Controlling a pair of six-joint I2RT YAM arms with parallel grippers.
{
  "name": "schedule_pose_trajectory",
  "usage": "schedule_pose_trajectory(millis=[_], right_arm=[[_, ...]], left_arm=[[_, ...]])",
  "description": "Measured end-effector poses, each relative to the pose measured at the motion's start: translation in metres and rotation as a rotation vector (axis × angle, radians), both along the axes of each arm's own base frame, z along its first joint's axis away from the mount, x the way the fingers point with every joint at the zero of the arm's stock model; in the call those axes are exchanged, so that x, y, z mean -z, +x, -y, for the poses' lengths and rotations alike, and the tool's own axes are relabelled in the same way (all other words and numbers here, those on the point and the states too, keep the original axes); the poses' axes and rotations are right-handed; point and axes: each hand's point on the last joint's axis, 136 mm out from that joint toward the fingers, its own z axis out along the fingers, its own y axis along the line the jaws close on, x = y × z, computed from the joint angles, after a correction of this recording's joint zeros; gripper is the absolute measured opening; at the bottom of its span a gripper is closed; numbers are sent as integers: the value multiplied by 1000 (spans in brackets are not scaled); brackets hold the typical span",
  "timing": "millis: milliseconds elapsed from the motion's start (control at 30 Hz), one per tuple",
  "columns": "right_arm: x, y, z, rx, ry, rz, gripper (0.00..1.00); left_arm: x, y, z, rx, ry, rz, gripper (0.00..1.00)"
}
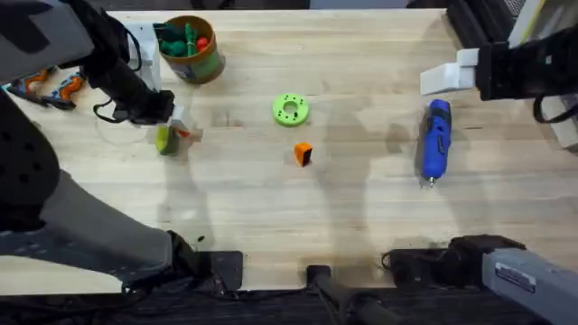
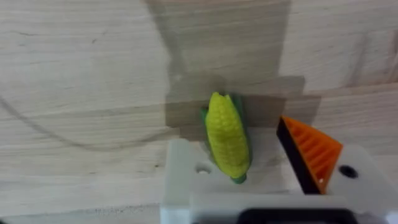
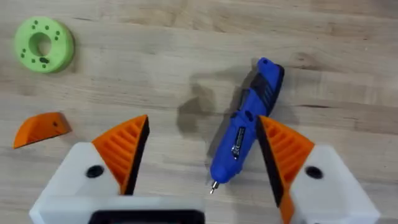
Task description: Pick up the gripper from the table and insert it into the empty holder that is missing its gripper. Then pick up a screw, insert it into the mounting hole, and use the screwdriver to tighten it. Finally, clean up the table by picking up the vegetable and placing it into the bucket.
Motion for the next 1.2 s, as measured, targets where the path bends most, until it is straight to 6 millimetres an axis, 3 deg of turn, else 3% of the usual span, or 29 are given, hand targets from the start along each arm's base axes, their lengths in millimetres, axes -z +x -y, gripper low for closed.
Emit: schedule_pose_trajectory(millis=[167, 267, 367, 600, 833, 867, 900, 933, 1067, 1200], right_arm=[[0, 0, 0, 0, 0, 0, 993], [0, 0, 0, 0, 0, 0, 994], [0, 0, 0, 0, 0, 0, 993], [0, 0, 0, 0, 0, 0, 993], [0, 0, 0, 0, 0, 0, 993], [0, 0, 0, 0, 0, 0, 993], [0, 0, 0, 0, 0, 0, 993], [0, 0, 0, 0, 0, 0, 993], [0, 0, 0, 0, 0, 0, 993], [0, 0, 0, 0, 0, 0, 994]], left_arm=[[0, 1, 4, -3, -22, 8, 682], [-4, 2, 8, -1, -32, 21, 694], [-20, 6, 16, 17, -38, 76, 696], [-98, 13, 58, 89, -84, 325, 696], [-174, 7, 88, 71, -179, 594, 697], [-184, 7, 91, 75, -192, 631, 767], [-196, 5, 95, 66, -215, 670, 924], [-206, 1, 99, 58, -239, 702, 969], [-237, -16, 110, -7, -318, 787, 986], [-257, -30, 116, -80, -380, 831, 986]])
